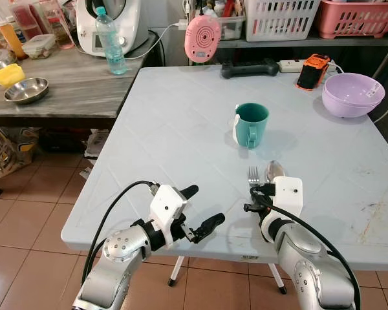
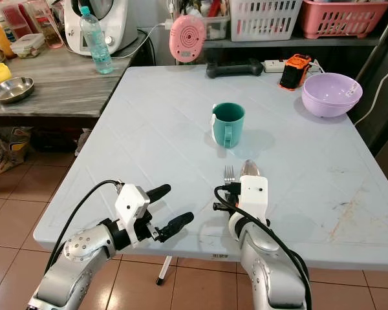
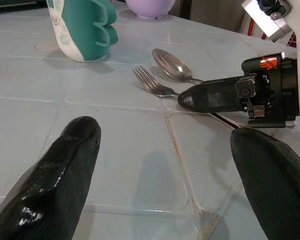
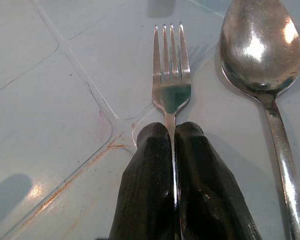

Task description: Setting the table

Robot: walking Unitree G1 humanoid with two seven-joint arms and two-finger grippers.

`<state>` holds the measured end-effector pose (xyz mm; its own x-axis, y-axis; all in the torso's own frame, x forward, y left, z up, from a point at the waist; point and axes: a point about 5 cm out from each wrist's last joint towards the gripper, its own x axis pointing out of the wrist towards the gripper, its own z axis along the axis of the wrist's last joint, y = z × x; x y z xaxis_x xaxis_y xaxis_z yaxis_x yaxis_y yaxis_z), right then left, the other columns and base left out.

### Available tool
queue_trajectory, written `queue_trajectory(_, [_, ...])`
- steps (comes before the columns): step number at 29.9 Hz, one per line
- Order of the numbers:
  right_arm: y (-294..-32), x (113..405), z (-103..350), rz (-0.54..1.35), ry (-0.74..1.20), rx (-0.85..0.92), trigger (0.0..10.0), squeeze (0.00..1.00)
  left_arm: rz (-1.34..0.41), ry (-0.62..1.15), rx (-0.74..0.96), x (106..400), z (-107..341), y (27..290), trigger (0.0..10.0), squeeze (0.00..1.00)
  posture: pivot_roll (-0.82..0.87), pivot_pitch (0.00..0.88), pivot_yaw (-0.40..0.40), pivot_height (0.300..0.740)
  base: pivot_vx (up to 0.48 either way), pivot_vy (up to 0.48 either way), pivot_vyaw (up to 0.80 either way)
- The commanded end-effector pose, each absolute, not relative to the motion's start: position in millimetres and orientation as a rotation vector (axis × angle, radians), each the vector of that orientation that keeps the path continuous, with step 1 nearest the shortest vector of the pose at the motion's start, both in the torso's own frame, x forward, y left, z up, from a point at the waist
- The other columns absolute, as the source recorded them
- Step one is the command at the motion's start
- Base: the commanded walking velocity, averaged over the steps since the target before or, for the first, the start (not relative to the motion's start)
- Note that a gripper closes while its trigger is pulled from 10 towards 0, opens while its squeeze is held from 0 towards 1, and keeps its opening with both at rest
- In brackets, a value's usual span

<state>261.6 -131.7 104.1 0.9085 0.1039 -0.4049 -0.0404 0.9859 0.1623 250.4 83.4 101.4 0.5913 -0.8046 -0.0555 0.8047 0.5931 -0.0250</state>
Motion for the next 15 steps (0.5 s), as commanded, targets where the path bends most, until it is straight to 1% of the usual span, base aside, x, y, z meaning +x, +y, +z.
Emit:
queue_trajectory(1, [-128.0, 253.3, 83.4, 0.081, 0.541, 0.165, 0.0, 0.0, -0.944, 0.063, 0.016, 250.6, 101.2, 82.8, 10.0, 0.0, -0.19, 0.054, 0.071, 0.74, 0.0, 0.0, 0.0])
queue_trajectory(9, [-135.6, 254.9, 97.0, 0.068, 0.451, 0.176, 0.0, 0.0, -0.941, 0.059, 0.014, 250.3, 101.3, 82.4, 10.0, 0.0, -0.19, 0.061, 0.071, 0.74, 0.0, 0.0, 0.0])
queue_trajectory(15, [-143.2, 255.9, 109.2, 0.048, 0.363, 0.151, 0.0, 0.0, -0.921, 0.041, 0.007, 252.1, 103.4, 82.2, 10.0, 0.0, -0.2, 0.062, 0.071, 0.74, 0.0, 0.0, 0.0])
